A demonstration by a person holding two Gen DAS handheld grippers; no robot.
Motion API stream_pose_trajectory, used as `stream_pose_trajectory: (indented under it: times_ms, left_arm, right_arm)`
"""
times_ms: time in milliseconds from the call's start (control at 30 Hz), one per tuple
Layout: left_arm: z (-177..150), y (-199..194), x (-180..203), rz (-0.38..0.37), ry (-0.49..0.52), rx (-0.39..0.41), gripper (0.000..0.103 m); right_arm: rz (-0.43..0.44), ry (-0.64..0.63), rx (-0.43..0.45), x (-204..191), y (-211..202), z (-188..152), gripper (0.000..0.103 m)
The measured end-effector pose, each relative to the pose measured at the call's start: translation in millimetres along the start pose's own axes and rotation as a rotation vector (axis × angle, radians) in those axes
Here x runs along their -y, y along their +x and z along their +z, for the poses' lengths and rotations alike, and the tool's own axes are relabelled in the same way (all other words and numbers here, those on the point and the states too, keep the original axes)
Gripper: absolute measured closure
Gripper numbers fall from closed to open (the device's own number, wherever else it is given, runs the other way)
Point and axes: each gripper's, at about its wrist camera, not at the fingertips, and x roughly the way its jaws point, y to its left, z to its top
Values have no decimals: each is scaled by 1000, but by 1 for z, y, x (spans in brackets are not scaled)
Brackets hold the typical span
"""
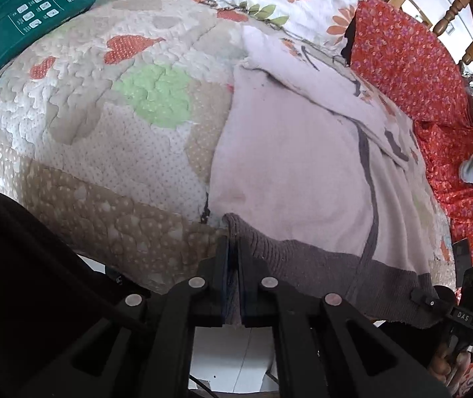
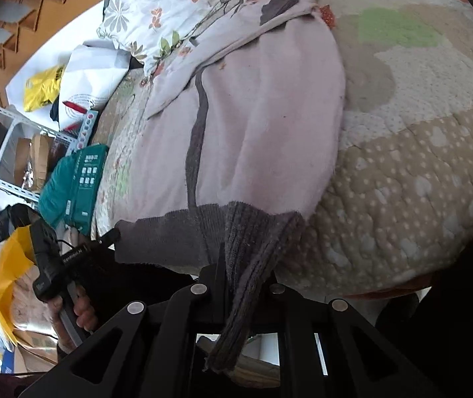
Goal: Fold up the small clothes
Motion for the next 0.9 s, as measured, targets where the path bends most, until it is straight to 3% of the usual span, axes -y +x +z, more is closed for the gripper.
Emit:
stream_pose_trajectory:
  times_ms: [133, 167, 267, 333, 400, 433, 633, 667, 700, 733, 767, 900]
  left_arm:
    - [-2, 8, -5, 33, -24, -25, 98]
    - [-1, 10, -8, 51, -43, -32, 91]
    - [-3, 16, -24, 43, -142, -41, 60]
    - [-4, 19, -23, 40, -141, -33, 53]
    - [-6, 25, -17, 32, -111, -40, 40]
    - [-8, 32, -12, 28, -89, -52, 40]
    - [-15, 66, 5, 34, -31, -149, 42]
    - [-15, 66, 7, 40, -22, -150, 54]
    - [-16, 62, 9, 37, 4, -147, 77]
    - [-16, 59, 11, 18, 14, -147, 91]
    - [-16, 56, 13, -10, 15, -150, 96]
    - [-6, 28, 14, -75, -19, -105, 96]
  right_arm:
    - [-8, 11, -6, 4, 1, 1, 95]
    - [-14, 6, -7, 3, 1, 2, 95]
    - [-26, -2, -9, 4, 3, 3, 94]
    - [-26, 0, -10, 4, 4, 4, 94]
    - [-23, 2, -14, 4, 6, 4, 94]
    - [-20, 3, -15, 5, 7, 5, 94]
    - [-13, -11, -19, 2, 10, 3, 93]
    - [-13, -9, -18, 1, 11, 3, 93]
    - [-12, -7, -16, 1, 12, 2, 93]
    - [-13, -5, -15, 2, 12, 2, 93]
    - [-11, -4, -14, 2, 11, 2, 93]
    - [19, -5, -6, 2, 4, 7, 93]
